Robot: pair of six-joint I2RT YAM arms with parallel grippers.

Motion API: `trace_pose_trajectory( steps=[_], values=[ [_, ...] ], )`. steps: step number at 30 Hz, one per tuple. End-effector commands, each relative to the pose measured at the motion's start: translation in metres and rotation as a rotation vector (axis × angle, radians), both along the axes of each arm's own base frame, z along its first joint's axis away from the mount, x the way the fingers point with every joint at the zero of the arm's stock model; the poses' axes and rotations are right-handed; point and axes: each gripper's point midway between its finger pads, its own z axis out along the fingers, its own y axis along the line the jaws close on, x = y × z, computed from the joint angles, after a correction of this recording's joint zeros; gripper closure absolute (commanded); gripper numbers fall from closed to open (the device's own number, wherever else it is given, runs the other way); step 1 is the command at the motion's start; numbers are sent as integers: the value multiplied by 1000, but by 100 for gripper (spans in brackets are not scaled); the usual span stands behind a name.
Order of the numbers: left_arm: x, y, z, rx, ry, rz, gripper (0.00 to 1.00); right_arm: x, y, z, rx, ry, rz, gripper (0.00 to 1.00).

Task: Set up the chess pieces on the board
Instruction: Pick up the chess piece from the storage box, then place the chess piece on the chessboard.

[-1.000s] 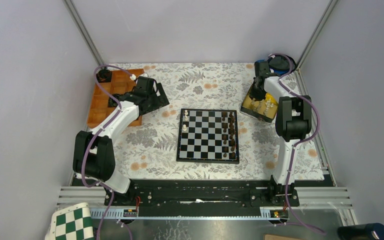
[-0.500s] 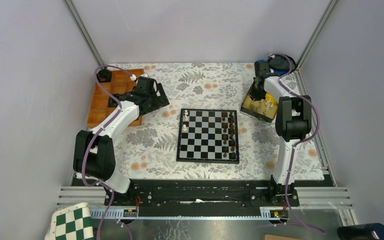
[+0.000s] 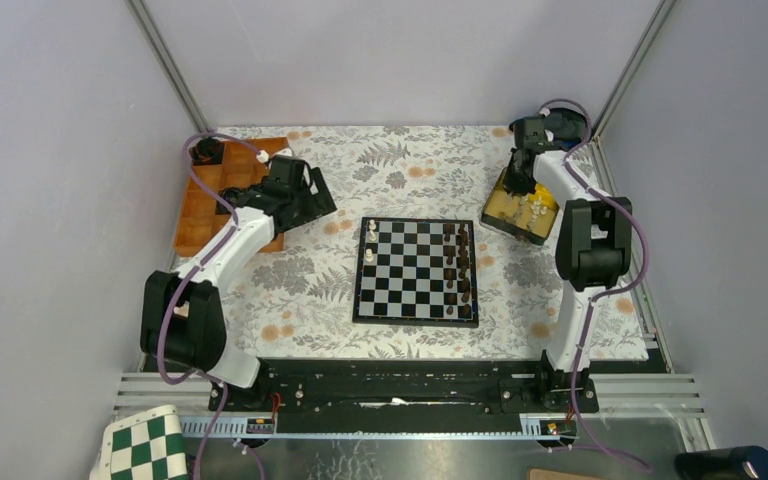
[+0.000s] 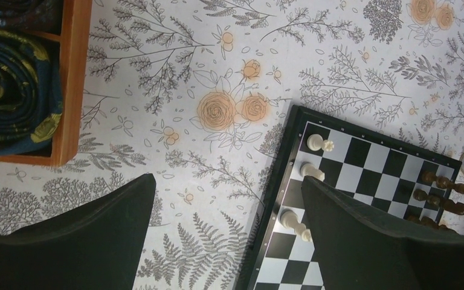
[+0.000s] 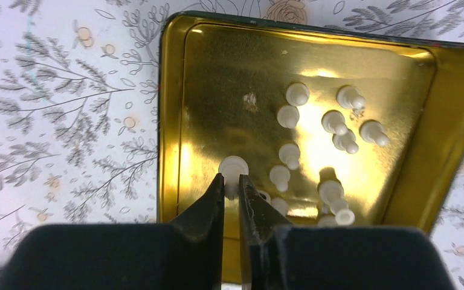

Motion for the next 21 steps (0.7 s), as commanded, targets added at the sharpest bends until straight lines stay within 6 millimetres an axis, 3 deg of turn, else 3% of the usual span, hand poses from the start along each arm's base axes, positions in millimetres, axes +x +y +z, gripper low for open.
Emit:
trace_pose_trajectory(
  steps=[1, 5, 10, 15, 21],
  values=[
    [-3, -4, 21, -31, -72, -17, 1, -5, 4, 65, -21, -122, 17, 100],
    [-11, -3, 30, -36, -92, -22, 1, -15, 20, 86, -28, -155, 52, 100],
    [-22, -1, 40, -42, -114, -26, 1, -29, 61, 108, -36, -185, 137, 100],
    [-35, 0, 50, -61, -141, -30, 1, -47, 120, 124, -40, -204, 250, 100],
    [-54, -2, 60, -106, -174, -40, 1, -73, 195, 125, -36, -201, 391, 100]
  ],
)
